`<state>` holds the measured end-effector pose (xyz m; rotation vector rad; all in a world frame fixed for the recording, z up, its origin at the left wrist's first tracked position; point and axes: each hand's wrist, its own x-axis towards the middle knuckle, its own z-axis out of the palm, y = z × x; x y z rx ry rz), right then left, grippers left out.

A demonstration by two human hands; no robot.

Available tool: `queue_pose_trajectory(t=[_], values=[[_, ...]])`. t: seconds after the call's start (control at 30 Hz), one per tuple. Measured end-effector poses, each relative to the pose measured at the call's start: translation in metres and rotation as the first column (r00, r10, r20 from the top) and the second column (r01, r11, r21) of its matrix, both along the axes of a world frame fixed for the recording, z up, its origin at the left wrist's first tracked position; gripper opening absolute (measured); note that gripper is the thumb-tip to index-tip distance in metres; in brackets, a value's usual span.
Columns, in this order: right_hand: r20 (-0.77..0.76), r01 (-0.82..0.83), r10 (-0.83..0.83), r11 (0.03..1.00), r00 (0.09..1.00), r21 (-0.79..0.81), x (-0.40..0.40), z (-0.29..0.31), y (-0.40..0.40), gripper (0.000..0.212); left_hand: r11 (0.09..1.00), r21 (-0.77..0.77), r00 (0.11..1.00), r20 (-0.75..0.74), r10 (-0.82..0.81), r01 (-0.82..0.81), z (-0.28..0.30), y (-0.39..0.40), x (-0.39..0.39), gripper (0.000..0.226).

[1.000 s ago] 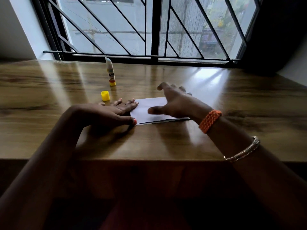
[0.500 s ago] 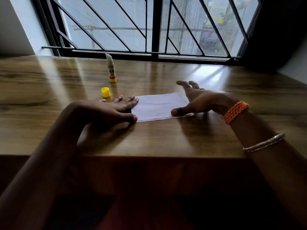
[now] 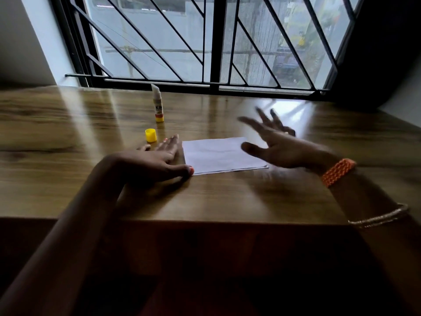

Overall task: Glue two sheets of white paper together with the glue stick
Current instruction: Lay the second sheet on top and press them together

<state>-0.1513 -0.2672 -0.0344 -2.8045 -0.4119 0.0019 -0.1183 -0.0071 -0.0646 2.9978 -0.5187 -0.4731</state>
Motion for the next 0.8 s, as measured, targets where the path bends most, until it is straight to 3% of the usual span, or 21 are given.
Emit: queue_pose_trajectory(t=[0.1, 0.17, 0.33, 0.47, 0.63, 0.8], values=[[-0.111, -0.317, 0.31, 0.947, 0.944, -0.049, -0.009, -0.004, 0.033, 0.061, 1.0, 0.013, 1.0, -0.003, -0.004, 0.004, 0.003, 0.0, -0.002, 0.124], [-0.185, -0.375, 0.352, 0.921, 0.918, -0.11, -0.007, -0.008, 0.048, 0.055, 1.0, 0.023, 1.0, -0.003, -0.002, 0.002, 0.003, -0.001, -0.001, 0.123], [-0.225, -0.376, 0.335, 0.912, 0.915, -0.168, 0.002, -0.005, 0.05, 0.051, 1.0, 0.01, 0.999, -0.037, 0.019, -0.018, 0.004, -0.004, -0.001, 0.105], [-0.224, -0.358, 0.316, 0.916, 0.922, -0.182, 0.011, -0.012, 0.057, 0.058, 1.0, -0.012, 0.996, -0.08, 0.025, -0.026, 0.01, -0.007, -0.003, 0.121], [-0.233, -0.321, 0.285, 0.937, 0.93, -0.139, 0.025, -0.015, 0.061, 0.058, 0.999, -0.009, 0.997, -0.064, 0.032, -0.032, 0.006, -0.006, -0.002, 0.101], [-0.16, -0.309, 0.278, 0.925, 0.947, -0.223, 0.031, -0.027, 0.057, 0.047, 0.999, 0.019, 0.996, -0.074, 0.041, -0.04, 0.007, -0.007, -0.002, 0.102]])
